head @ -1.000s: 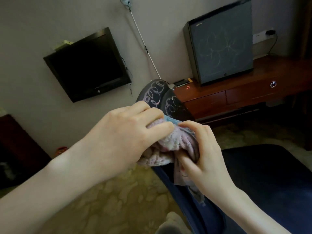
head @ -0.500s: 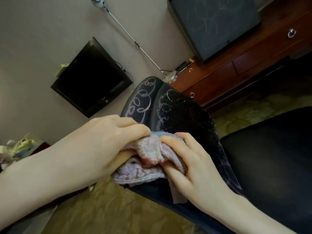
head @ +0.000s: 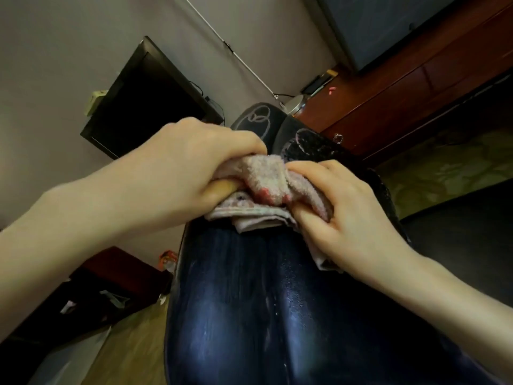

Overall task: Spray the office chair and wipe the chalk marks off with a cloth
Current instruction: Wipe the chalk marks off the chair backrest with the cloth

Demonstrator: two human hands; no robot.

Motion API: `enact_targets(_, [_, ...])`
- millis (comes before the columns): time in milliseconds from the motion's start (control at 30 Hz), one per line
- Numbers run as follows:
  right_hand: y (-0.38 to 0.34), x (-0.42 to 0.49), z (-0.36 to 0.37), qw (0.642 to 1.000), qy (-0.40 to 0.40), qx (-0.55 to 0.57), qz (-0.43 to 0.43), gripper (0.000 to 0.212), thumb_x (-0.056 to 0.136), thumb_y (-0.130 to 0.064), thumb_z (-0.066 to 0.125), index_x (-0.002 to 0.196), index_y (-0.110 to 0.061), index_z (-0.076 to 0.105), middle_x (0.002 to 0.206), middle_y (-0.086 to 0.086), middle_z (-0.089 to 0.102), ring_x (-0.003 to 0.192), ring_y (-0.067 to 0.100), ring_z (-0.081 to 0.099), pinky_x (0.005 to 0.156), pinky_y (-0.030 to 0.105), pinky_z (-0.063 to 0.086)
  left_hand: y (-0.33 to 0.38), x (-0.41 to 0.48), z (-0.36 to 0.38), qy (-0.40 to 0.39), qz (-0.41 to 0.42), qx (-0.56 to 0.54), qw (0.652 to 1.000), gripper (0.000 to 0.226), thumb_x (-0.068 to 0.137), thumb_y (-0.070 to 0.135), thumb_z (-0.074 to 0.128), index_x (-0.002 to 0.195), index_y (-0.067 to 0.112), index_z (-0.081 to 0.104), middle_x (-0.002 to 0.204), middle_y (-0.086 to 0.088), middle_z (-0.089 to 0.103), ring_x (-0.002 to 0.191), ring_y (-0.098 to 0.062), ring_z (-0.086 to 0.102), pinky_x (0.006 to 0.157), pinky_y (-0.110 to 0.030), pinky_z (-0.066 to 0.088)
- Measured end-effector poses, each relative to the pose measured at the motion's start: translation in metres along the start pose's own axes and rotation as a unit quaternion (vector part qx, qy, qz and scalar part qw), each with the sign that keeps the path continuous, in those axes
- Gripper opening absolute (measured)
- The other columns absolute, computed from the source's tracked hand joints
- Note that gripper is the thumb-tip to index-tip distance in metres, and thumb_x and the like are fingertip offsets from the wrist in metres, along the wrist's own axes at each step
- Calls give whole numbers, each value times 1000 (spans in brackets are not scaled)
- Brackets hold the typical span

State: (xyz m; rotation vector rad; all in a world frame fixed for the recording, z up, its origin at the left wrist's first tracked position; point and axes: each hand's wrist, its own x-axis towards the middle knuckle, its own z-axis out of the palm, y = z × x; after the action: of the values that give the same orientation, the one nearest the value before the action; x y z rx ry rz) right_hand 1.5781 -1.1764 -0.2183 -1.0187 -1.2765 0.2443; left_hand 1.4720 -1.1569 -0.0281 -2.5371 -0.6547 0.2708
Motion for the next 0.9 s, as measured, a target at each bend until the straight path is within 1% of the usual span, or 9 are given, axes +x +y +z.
enact_targets(67, [13, 18, 6, 1000, -4, -5, 17, 42, 80, -28, 53, 121, -26, 61, 98, -1, 58, 93, 19, 54, 80, 32, 41, -15, 15, 11, -14, -15, -5, 1000, 35, 79, 35, 52, 113, 33, 57, 97, 3, 69, 93, -24, 64, 78, -43, 51])
enact_targets(133, [28, 36, 12, 999, 0, -19, 30, 44, 79, -27, 51, 122, -27, 59, 99, 2, 59, 94, 19, 53, 79, 32, 41, -33, 35, 21, -3, -25, 12, 1000, 31, 85, 28, 58, 116, 30, 59, 97, 1, 68, 93, -23, 62, 79, -37, 49])
enact_targets(233, [54, 63, 19, 999, 7, -37, 34, 47, 77, -27, 48, 123, -27, 59, 102, 4, 62, 97, 20, 52, 76, 26, 34, -54, 67, 34, 1, -23, 20, 1000, 35, 85, 19, 64, 119, 26, 60, 100, -1, 69, 93, -25, 61, 78, -30, 42])
enact_targets(300, [72, 80, 23, 998, 8, -49, 25, 44, 80, -22, 50, 122, -25, 59, 105, 1, 64, 97, 21, 51, 74, 25, 31, -66, 86, 44, -2, -26, 12, 1000, 36, 85, 17, 65, 120, 23, 60, 102, -3, 68, 94, -26, 61, 79, -30, 42])
enact_targets(367, [87, 96, 26, 998, 5, -57, 25, 41, 83, -16, 54, 124, -22, 59, 107, 0, 64, 98, 21, 52, 74, 25, 30, -76, 104, 52, -4, -32, 2, 999, 37, 86, 17, 65, 123, 22, 59, 106, -3, 67, 96, -24, 61, 84, -34, 45])
enact_targets(467, [104, 116, 28, 998, 10, -60, 32, 40, 86, -13, 55, 124, -21, 59, 109, 4, 65, 101, 24, 55, 78, 29, 36, -89, 126, 62, 4, -32, -1, 999, 41, 87, 16, 66, 127, 20, 57, 113, -5, 65, 103, -26, 60, 91, -37, 43])
enact_targets(533, [112, 127, 29, 997, 10, -65, 43, 41, 87, -12, 55, 127, -20, 57, 111, 7, 65, 104, 26, 55, 82, 30, 37, -98, 139, 68, 8, -36, 5, 999, 41, 86, 16, 66, 126, 17, 58, 116, -9, 65, 106, -30, 59, 93, -39, 42])
enact_targets(700, [130, 149, 32, 995, 4, -85, 56, 44, 84, -11, 54, 127, -18, 57, 114, 9, 67, 108, 29, 57, 87, 36, 43, -112, 161, 78, 13, -43, 5, 999, 37, 85, 17, 67, 121, 17, 60, 112, -12, 65, 103, -31, 59, 90, -38, 42])
enact_targets(900, [134, 158, 36, 992, 13, -91, 83, 43, 82, -13, 54, 124, -18, 59, 117, 7, 66, 110, 30, 57, 88, 35, 43, -117, 173, 77, 1, -48, 4, 999, 36, 85, 12, 66, 120, 15, 61, 111, -13, 65, 103, -29, 57, 87, -34, 39])
